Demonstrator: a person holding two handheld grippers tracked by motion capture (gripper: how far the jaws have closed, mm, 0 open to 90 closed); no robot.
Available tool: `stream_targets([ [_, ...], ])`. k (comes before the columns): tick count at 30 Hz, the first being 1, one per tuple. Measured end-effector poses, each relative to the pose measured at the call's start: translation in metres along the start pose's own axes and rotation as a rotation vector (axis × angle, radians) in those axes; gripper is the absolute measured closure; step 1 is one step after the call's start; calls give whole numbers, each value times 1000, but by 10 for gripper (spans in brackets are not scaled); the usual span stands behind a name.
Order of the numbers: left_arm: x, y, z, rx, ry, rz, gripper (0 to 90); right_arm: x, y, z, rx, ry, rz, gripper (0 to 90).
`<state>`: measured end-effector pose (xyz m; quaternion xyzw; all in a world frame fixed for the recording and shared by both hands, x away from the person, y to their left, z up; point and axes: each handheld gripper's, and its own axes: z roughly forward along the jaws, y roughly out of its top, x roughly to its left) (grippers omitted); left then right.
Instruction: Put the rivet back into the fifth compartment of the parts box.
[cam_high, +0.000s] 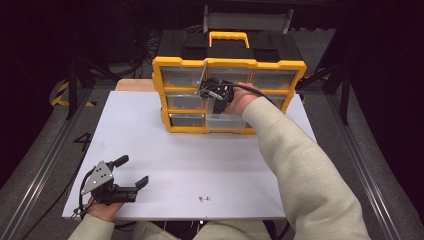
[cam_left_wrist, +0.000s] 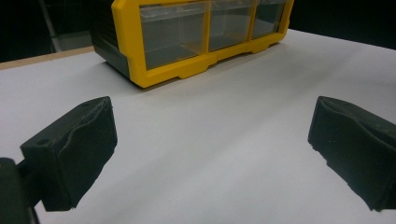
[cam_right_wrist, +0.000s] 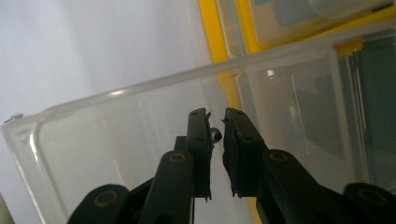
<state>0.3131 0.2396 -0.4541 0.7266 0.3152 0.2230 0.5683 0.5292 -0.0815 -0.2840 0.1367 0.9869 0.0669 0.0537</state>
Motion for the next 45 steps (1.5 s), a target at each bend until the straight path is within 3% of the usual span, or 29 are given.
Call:
stream_targets([
  [4,0,0,0,3,-5,1,22,0,-2,-4,-18,-19,5,760],
  [11,1,1,2,9,-11,2,22,9,-8,-31,-82,-59,-12,694],
  [17,2,2,5,9,-17,3,22,25,-20,-62,-153,-144,-16,596],
  [23,2,2,6,4,-17,-2,22,42,-30,-80,-208,-174,-21,488],
  [25,2,2,5,7,-18,-2,22,54,-33,-85,-228,-192,-52,422],
  [32,2,2,5,11,-13,3,23,89,-47,-84,-279,-171,-119,302],
  [35,1,2,5,11,-10,1,23,100,-52,-83,-327,-146,-138,249],
  [36,1,2,5,12,-9,1,23,104,-55,-82,-324,-128,-121,235],
  [45,2,2,5,13,-9,4,23,127,-64,-57,-298,-85,-132,196],
])
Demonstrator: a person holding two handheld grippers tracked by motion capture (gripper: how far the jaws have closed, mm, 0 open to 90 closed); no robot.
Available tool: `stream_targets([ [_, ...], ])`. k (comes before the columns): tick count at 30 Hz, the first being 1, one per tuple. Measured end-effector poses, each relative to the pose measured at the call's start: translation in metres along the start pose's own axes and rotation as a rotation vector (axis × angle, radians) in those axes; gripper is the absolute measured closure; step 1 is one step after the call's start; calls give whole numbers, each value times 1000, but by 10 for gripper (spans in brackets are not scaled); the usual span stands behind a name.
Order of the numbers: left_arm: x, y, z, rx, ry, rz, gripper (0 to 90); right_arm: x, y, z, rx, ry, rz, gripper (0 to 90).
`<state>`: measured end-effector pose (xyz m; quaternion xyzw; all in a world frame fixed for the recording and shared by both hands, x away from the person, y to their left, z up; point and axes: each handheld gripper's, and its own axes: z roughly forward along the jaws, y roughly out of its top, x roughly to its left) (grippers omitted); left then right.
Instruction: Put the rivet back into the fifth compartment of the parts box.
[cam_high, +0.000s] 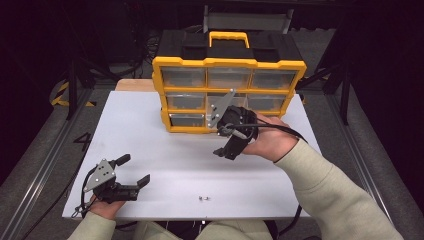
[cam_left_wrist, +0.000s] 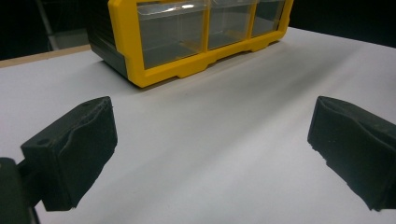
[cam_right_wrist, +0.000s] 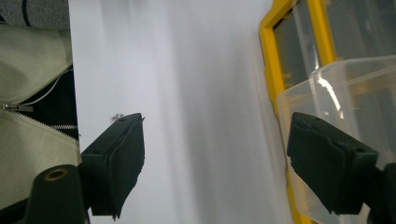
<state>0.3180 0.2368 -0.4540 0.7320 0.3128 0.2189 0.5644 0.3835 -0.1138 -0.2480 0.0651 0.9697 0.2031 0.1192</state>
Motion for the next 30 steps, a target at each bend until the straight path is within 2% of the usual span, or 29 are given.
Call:
stream_targets([
  [7,0,0,0,-4,-1,-1,24,10,-9,17,16,5,-8,197],
  [13,-1,0,0,-4,2,0,24,25,-20,43,32,23,-13,200],
  [17,-1,0,0,0,4,6,24,29,-23,55,47,8,-34,202],
  [30,-2,0,-1,5,6,10,24,49,-36,96,68,63,-41,208],
])
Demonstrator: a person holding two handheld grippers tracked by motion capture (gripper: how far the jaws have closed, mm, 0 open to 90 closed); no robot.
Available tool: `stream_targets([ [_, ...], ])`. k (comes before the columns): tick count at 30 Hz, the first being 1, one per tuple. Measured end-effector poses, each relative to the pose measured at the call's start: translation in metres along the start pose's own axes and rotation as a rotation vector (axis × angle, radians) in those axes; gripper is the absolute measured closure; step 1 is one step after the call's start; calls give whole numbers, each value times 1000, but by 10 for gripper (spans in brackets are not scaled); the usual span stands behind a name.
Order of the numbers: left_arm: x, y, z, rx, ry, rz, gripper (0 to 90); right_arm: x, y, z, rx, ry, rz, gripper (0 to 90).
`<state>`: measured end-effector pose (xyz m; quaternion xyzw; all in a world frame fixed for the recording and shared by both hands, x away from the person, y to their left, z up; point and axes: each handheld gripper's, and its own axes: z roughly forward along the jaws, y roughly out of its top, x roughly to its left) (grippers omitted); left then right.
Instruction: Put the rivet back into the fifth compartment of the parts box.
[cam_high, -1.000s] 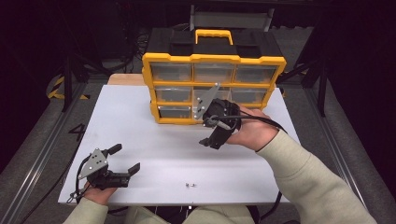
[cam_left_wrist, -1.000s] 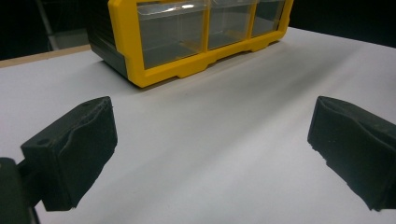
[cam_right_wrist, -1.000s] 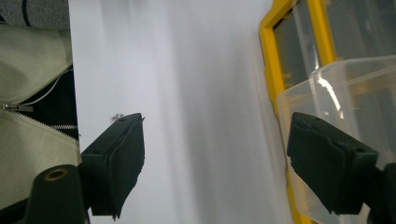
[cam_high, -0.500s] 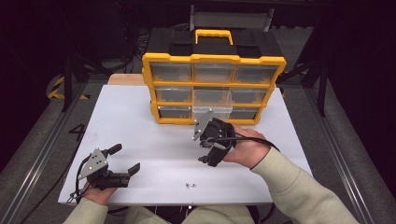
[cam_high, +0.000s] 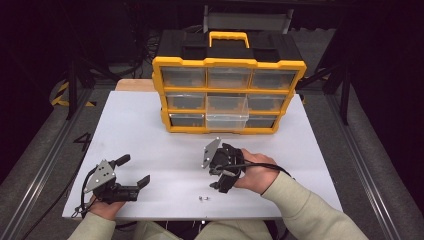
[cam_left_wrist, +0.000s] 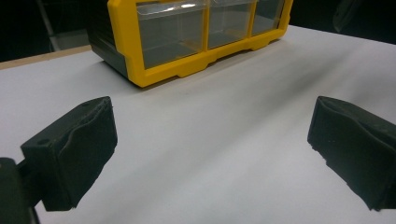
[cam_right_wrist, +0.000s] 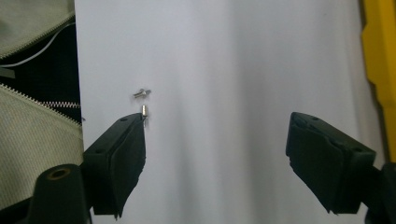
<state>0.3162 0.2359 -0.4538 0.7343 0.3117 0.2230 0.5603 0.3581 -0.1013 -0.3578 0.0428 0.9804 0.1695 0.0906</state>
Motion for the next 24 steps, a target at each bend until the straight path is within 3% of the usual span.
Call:
stream_targets([
  [4,-1,0,0,1,0,6,24,6,-2,17,40,39,3,232],
  [12,0,0,0,2,-2,8,24,15,-2,42,63,87,-5,250],
  [15,0,0,0,2,-1,5,24,19,-2,49,76,104,-16,305],
  [17,0,0,0,1,-3,3,25,22,-2,53,95,129,-32,396],
  [19,0,0,0,-1,-4,1,24,26,-1,57,122,144,-45,431],
  [24,0,0,-1,-2,-5,-1,24,28,2,64,128,163,-54,499],
])
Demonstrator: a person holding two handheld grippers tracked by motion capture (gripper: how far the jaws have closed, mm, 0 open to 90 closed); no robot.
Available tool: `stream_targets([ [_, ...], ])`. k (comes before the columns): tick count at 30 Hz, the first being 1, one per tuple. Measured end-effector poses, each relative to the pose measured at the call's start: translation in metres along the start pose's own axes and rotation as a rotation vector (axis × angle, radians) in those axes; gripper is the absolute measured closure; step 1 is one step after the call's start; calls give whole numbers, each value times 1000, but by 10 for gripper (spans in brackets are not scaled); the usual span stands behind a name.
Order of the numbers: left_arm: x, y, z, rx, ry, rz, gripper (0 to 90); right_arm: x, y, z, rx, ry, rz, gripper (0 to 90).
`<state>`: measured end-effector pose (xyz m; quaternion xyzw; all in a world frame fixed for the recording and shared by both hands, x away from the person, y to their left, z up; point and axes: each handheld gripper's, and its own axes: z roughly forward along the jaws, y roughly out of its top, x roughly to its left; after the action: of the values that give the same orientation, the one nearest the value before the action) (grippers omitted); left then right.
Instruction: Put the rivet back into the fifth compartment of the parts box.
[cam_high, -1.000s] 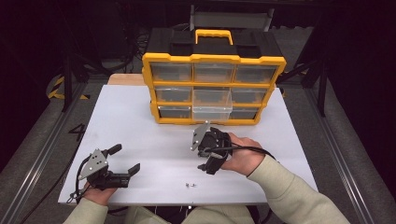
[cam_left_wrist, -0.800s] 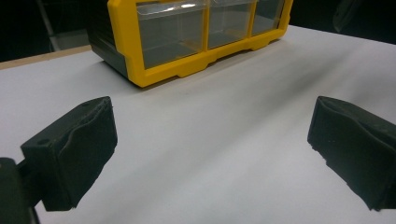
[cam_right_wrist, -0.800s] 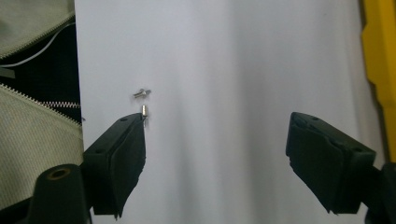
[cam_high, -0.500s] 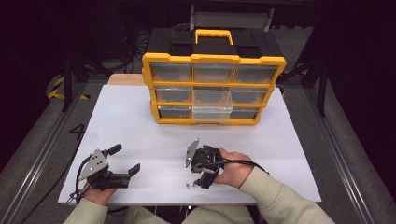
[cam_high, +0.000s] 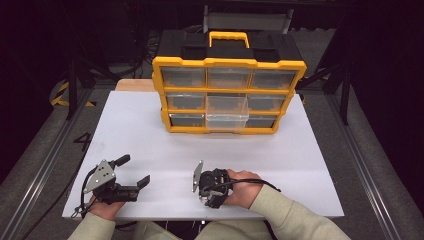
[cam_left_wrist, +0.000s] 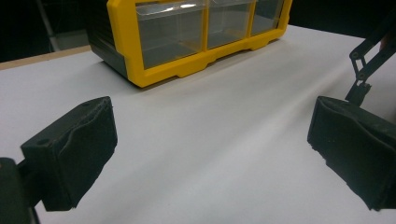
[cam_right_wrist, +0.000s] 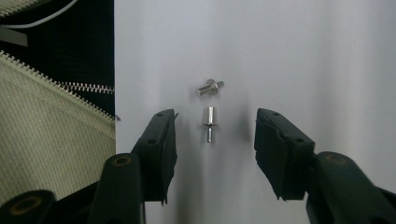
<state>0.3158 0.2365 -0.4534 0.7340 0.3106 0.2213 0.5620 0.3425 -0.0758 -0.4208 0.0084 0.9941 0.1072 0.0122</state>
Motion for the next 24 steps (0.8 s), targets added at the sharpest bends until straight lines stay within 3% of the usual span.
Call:
stream_targets([
  [5,1,0,0,-1,-1,-5,24,1,2,5,5,10,-2,602],
  [11,1,0,0,0,-3,-9,24,2,4,4,14,21,-11,814],
  [18,1,0,0,-1,-5,-12,24,1,3,1,16,22,1,826],
  [24,0,0,1,-2,-3,-11,24,-3,2,-18,-2,12,12,827],
])
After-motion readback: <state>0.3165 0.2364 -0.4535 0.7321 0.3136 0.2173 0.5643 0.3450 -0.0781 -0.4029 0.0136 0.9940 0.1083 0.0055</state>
